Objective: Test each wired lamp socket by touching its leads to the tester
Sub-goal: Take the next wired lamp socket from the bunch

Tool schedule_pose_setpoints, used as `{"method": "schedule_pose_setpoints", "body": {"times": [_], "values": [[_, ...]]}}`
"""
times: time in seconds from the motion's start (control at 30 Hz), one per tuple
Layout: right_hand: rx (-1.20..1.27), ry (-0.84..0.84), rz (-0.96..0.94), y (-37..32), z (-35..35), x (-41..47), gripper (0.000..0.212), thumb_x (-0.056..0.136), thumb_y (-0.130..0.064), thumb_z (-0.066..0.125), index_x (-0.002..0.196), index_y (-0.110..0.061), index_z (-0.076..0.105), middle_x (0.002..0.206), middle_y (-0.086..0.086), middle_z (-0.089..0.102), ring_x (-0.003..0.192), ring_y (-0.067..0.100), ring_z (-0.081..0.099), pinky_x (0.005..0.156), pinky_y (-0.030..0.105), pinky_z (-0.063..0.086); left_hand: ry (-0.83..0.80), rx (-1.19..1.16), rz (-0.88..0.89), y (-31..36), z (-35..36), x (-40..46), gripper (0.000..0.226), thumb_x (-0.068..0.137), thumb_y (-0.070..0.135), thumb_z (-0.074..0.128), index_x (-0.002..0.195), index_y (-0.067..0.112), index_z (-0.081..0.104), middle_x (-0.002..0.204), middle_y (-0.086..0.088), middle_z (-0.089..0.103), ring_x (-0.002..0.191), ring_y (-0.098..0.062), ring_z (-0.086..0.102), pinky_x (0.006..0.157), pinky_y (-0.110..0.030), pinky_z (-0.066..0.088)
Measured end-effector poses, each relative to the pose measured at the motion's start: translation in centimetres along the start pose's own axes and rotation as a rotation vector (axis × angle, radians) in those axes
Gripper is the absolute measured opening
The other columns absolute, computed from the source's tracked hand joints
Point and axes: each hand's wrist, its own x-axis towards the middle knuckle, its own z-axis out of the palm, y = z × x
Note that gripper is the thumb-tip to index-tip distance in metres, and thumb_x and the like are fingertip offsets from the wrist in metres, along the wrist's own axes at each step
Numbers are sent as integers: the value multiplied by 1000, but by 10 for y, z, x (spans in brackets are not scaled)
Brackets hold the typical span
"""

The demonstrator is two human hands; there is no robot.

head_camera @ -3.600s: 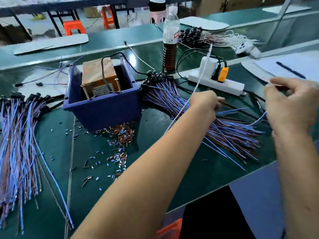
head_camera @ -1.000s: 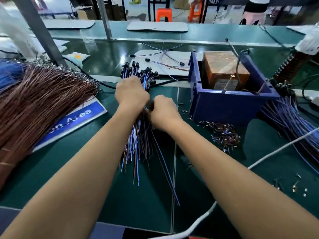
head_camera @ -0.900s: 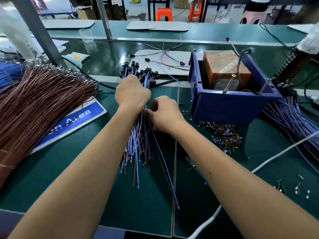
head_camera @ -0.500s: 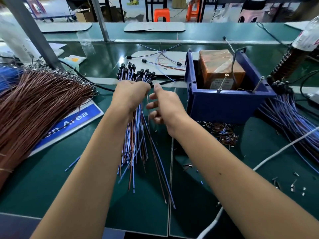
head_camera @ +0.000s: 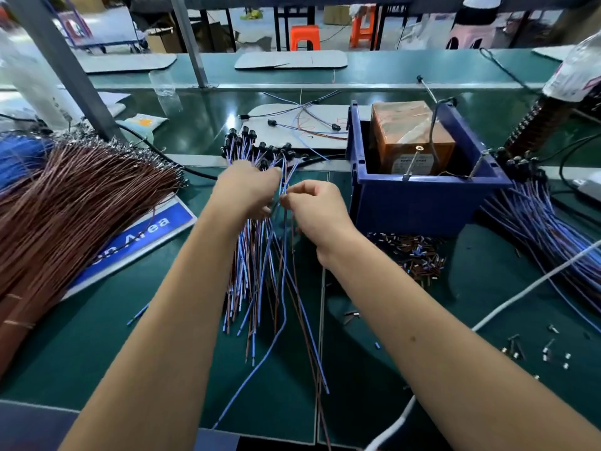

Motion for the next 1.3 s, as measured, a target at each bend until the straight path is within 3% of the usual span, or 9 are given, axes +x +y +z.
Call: {"method": "schedule_pose_setpoints", "body": {"times": [0.1, 0.17, 0.37, 0.5, 0.77, 0.87, 1.07, 1.13, 1.3], "values": [[-6, -9, -77, 2, 3, -2, 10, 93, -7, 65, 84, -4, 68, 76, 6, 68, 70, 20, 58, 66, 36, 47, -5, -49, -7, 5, 12, 7, 35, 97, 34, 64, 76, 8, 53, 57, -6, 54, 36, -19, 50, 42, -21, 42], [-11, -1, -86, 5, 3, -2, 8, 92, -6, 65, 85, -3, 67, 79, 9, 68, 71, 23, 59, 66, 44, 50, 40, -63, -11, 6, 14, 12, 34, 94, 26, 68, 70, 9, 51, 54, -6, 47, 42, -22, 46, 45, -22, 37], [31, 25, -2, 15, -7, -1, 5, 91, -8, 66, 93, -11, 69, 90, 10, 77, 70, 21, 68, 60, 35, 51, -23, -299, -130, 10, 17, 13, 10, 95, 9, 67, 87, 5, 61, 66, -9, 62, 30, -11, 53, 33, -15, 39], [54, -47, 29, 17, -9, -2, 16, 90, 0, 63, 82, -13, 65, 74, 5, 75, 56, 15, 65, 48, 26, 49, -43, -370, -205, 8, 19, 17, 12, 95, 12, 68, 103, 5, 63, 74, -9, 67, 32, -9, 53, 38, -15, 43], [68, 51, 38, 19, -11, 0, 11, 88, -4, 61, 90, -14, 64, 65, 1, 70, 55, 17, 66, 51, 28, 49, 40, -464, -222, 2, 14, 26, 17, 95, 21, 73, 86, 10, 63, 69, -5, 65, 33, -6, 47, 39, -16, 39], [51, 16, 56, 17, -11, 0, 28, 85, 1, 60, 104, -19, 57, 63, 0, 69, 57, 20, 67, 48, 29, 48, 91, -436, -190, 0, 14, 27, 13, 91, 10, 67, 80, 8, 61, 70, -11, 65, 38, -12, 45, 42, -17, 38], [21, -90, 48, 18, -10, -2, 17, 92, 3, 61, 91, -14, 63, 76, 10, 71, 52, 16, 66, 44, 25, 48, 255, -245, 18, 2, 19, 27, 13, 78, 24, 45, 85, 26, 56, 88, -5, 63, 82, -29, 55, 79, -49, 53], [16, -77, 44, 20, -10, -3, 15, 93, 2, 62, 91, -12, 64, 75, 11, 71, 52, 18, 65, 44, 26, 48, 240, -196, 86, 4, 21, 25, 5, 86, 32, 55, 83, 28, 56, 86, 0, 62, 86, -30, 61, 89, -47, 56], [-2, -29, 23, 21, -9, -3, 15, 93, 0, 62, 85, -13, 64, 60, 6, 69, 56, 25, 65, 52, 33, 52, 193, -380, 42, 3, 19, 24, 23, 79, 7, 83, 81, 16, 62, 87, -13, 70, 72, -24, 64, 66, -33, 54]]}}
